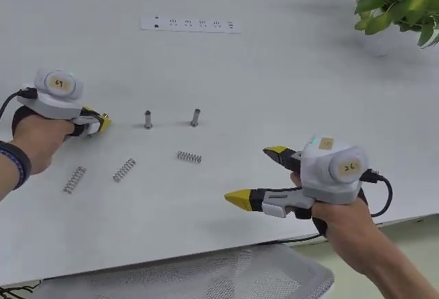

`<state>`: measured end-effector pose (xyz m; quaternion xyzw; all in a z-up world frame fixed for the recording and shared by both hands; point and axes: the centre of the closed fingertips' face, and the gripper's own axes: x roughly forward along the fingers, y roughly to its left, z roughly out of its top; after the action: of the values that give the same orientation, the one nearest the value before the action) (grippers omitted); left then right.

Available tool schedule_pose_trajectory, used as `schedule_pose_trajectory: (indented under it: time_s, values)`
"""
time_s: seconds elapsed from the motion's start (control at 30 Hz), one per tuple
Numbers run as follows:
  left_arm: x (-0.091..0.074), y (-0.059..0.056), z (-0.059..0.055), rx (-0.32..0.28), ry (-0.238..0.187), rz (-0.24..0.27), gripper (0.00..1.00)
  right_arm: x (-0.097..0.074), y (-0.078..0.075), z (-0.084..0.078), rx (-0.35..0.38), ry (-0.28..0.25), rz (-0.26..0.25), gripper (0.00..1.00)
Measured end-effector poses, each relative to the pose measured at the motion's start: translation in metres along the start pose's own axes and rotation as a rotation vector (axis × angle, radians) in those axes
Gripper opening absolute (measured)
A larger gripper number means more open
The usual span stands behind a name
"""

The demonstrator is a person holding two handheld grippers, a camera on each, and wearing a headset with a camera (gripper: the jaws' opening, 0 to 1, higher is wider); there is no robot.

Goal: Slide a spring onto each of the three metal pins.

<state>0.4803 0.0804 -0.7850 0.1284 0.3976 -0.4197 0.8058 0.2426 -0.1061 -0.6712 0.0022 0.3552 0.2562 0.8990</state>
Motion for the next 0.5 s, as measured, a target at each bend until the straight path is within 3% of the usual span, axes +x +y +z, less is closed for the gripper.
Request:
schedule_pose_trajectory:
  time_s: [0.1, 0.37, 0.5]
  values:
    - [-0.0004, 0.0015, -0.0001, 0.041, 0.013, 0.019, 0.01, -0.0003, -0.0004, -0.0011, 0.001, 0.003, 0.001, 0.78]
    - [0.0003, 0.0, 0.0045, 0.093, 0.022, 0.037, 0.0, 0.001, -0.0009, 0.0008, 0.001, 0.0, 0.001, 0.78]
    - [0.0017, 0.002, 0.0065, 0.084, 0.039, 0.039, 0.0, 0.0018, -0.0004, 0.0015, -0.002, 0.0, 0.003, 0.78]
